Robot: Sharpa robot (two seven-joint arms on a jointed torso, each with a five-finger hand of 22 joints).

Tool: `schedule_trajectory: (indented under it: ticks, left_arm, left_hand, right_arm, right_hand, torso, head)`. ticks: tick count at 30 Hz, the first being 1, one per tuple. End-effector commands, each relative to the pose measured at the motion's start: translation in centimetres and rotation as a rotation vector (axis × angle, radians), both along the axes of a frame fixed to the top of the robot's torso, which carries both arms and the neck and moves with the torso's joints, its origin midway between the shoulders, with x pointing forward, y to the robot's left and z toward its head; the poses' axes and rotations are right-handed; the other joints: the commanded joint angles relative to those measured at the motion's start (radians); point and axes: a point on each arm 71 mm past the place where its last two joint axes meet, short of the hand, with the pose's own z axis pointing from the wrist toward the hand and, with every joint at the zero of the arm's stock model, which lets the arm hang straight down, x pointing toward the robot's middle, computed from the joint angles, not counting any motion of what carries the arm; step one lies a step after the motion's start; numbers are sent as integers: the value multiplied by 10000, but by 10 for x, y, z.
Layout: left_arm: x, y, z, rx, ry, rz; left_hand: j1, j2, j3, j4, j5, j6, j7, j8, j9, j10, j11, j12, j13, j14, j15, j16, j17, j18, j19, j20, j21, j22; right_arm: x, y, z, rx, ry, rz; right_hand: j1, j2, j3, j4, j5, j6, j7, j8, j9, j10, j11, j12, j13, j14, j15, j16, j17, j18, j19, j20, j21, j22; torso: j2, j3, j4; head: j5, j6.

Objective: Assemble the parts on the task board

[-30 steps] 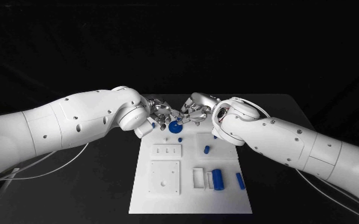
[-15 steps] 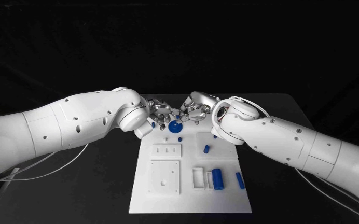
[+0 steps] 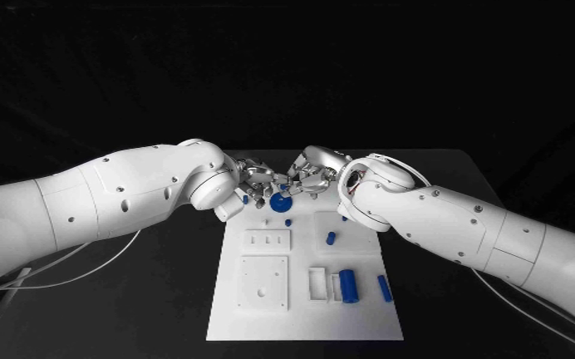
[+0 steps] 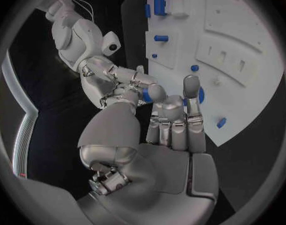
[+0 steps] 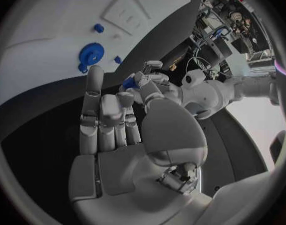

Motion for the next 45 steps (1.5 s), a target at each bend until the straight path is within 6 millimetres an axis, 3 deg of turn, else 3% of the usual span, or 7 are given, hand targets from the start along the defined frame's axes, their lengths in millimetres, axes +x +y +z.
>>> schedule_trajectory:
  ticks: [1,15,20,23,33,40,45]
  left_arm:
    - [-2,-5,3,-366,25,-358]
    - [-1,-1,3,-718,79,-228]
    - [-1,0,3,-777,105,-223]
    - [0,1,3,-803,109,-204]
    - [1,3,4,-756,-45,-5]
    - [2,8,3,-390,-214,137]
    - [4,13,2,-204,-294,289]
  left_hand:
    - [-22,156,276,-61,253,-82,-2,65,1744,-28,-33,23,8,-40,-56,40,-36,-189,64,-5,-68,58]
    - [-208,516,957,-402,368,-252,139,-76,1604,-187,60,4,-12,-227,15,-78,-268,-158,85,58,-404,324]
    - [99,800,1109,-649,-326,-275,196,-112,1552,-195,93,-6,-30,-263,39,-109,-326,-137,85,79,-461,394]
    - [295,889,975,-791,-706,-136,233,-348,995,-182,115,-15,-51,-259,58,-109,-345,-112,112,102,-530,471]
    - [637,994,666,-1009,-1032,-5,238,-255,123,-59,100,-49,-88,-155,42,-60,-298,-102,257,90,-723,711]
    - [685,1121,601,-1122,-1452,-33,235,-137,-26,-34,95,10,-41,-105,36,51,-180,-103,307,82,-718,737]
    - [724,1228,531,-1223,-1666,-71,248,-84,-113,-42,105,40,-18,-109,32,71,-170,-93,320,85,-706,738]
  right_arm:
    - [1,-2,-4,-144,101,-88]
    - [1,-4,-7,-200,226,-93]
    - [2,-6,-9,-184,260,-168]
    - [3,-8,-9,-131,287,-214]
    - [5,-13,-11,164,493,-265]
    - [5,-19,-10,217,365,-266]
    - [6,-26,-9,329,232,-380]
  right_hand:
    - [-17,43,51,-3,34,320,-253,27,19,-12,-41,-34,-14,28,-65,5,-4,-149,321,-69,29,-14]
    - [-29,46,48,0,22,309,-250,23,15,-25,-39,-62,-38,25,-64,-12,-13,-152,315,-68,24,-21]
    - [-57,31,32,16,29,276,-239,20,6,-55,-33,-102,-67,17,-59,-44,-35,-154,305,-64,14,-30]
    - [-70,24,27,29,33,215,-216,18,-14,-96,-20,-167,-117,-2,-49,-101,-73,-155,290,-57,-5,-46]
    - [-363,-448,-701,366,406,-2004,534,38,-1065,-985,459,-1392,-1403,-846,350,-2437,-1827,-69,-235,342,-711,-923]
    - [-27,-587,-1705,1072,707,-2682,684,31,-1090,-1186,586,-1705,-2714,-1033,504,-3303,-2757,-111,-638,522,-669,-2619]
    - [255,-786,-1744,1509,696,-3563,792,-5,-1140,-1562,724,-1702,-3657,-1392,632,-3713,-3247,-199,-866,635,-703,-4039]
  torso:
    - [-2,-3,-4]
    - [-2,1,-12]
    - [-3,-1,-2]
    - [-4,0,-3]
    - [-1,3,-9]
    - [-5,14,-12]
    - [4,7,-10]
  head:
    - [5,-6]
    - [-13,-16]
    - [-10,-18]
    - [-13,-23]
    - [11,-34]
    - [30,-51]
    - [10,-28]
